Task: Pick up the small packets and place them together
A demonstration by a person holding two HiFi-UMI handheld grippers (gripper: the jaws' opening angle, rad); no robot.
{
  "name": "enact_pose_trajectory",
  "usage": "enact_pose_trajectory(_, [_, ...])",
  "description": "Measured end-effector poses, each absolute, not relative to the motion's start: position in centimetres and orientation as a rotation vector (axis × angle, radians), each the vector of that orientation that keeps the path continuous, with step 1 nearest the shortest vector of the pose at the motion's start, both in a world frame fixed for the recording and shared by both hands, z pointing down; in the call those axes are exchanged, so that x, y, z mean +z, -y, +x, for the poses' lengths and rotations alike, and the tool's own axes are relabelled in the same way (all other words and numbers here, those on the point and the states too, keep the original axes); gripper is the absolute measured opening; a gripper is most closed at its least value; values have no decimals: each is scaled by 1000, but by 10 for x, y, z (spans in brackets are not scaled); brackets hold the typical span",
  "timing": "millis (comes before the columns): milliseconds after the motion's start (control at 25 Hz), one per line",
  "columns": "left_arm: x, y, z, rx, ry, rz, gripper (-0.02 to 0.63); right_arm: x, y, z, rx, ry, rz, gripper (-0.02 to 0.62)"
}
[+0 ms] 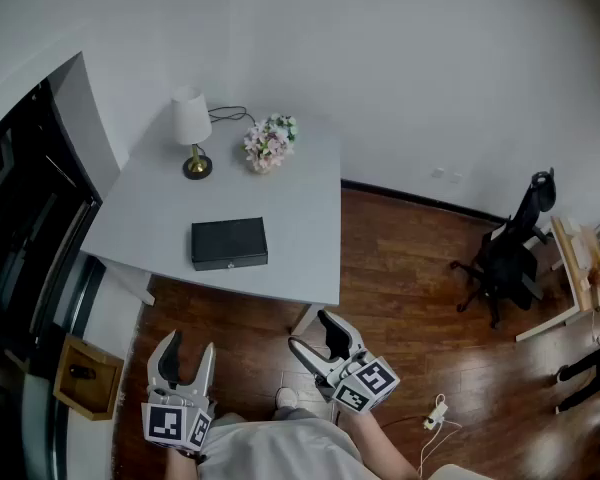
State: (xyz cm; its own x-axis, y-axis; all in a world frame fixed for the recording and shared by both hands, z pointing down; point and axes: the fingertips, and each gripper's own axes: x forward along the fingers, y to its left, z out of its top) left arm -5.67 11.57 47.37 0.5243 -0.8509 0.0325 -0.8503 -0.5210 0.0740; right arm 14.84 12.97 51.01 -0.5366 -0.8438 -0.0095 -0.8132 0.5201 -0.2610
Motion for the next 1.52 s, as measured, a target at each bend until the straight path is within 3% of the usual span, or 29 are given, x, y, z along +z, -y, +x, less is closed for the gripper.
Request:
enact_pose_trajectory(280, [490,-59,-34,25,1480,2658,238,540,-70,168,-463,-2646,-1479,354])
enact_pose_trajectory(800, [488,97,-94,-32,1320,2762,238,566,67,86,-593,-2639,-1643,354])
enact_pose_trajectory(960, [489,120,-87,-1,1305,2780,236,623,93,85,-819,-2684,-1672,353])
enact_pose_trajectory(1040, [492,123,-82,-2,1320,2760,236,672,99,85,-986,-2727,-1655,298])
enact_pose_trajectory(1200, [494,120,-73,-51,1357,2675,236,753,120,70,-1366,-2654,-1494,298])
enact_pose_trajectory(1480, [510,96,-77,26,1441,2600,227,818,154,47,-1631,-2597,-1492,294])
enact_pose_trajectory(1520, [511,95,-81,27,1460,2587,227,821,158,45,-1657,-2585,-1488,218])
